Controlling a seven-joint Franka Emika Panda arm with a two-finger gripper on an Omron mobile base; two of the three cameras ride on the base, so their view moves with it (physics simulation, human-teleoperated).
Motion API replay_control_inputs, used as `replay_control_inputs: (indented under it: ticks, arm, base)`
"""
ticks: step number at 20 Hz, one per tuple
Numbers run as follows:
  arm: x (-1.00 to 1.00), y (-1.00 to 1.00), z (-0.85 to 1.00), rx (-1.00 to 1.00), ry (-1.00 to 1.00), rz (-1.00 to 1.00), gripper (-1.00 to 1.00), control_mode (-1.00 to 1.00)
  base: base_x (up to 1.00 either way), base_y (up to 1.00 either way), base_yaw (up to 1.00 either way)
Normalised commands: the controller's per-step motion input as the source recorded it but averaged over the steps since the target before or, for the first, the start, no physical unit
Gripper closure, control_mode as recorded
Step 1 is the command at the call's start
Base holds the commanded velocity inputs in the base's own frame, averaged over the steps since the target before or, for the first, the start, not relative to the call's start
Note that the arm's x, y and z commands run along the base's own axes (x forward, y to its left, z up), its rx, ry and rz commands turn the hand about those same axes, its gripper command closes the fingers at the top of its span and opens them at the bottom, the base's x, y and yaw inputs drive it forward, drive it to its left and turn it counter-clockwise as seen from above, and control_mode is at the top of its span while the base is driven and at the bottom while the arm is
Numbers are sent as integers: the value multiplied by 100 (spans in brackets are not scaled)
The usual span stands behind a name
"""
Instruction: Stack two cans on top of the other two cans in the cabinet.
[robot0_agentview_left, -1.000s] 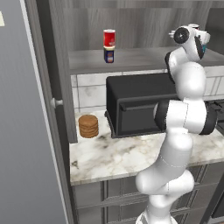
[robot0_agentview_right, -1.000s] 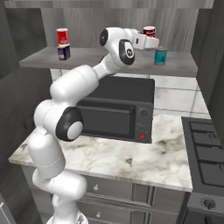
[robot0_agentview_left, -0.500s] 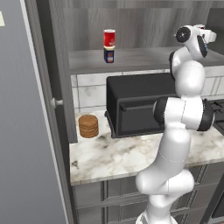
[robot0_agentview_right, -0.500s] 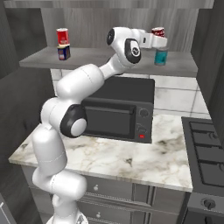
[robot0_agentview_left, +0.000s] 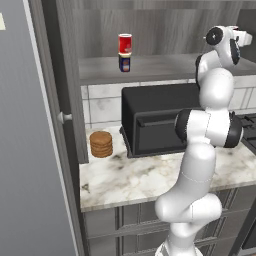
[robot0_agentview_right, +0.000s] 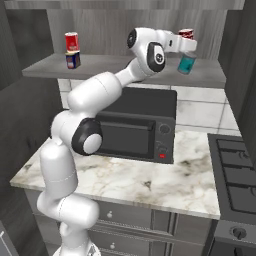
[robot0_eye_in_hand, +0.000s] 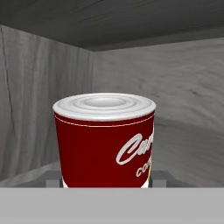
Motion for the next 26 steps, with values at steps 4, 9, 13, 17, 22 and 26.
replay_control_inputs:
  ticks: [4,9,13,17,22,26]
  arm:
    - [-24,-18,0,0,0,0,100,-100]
    - [-6,0,0,0,0,0,100,-100]
    - [0,5,0,0,0,0,100,-100]
    - [0,9,0,0,0,0,100,-100]
    - [-1,4,-8,2,0,0,100,-100]
    - [0,0,-17,4,0,0,100,-100]
  base:
    - [0,0,0]
    - [0,0,0]
    - [0,0,0]
    - [0,0,0]
    - [0,0,0]
    - [0,0,0]
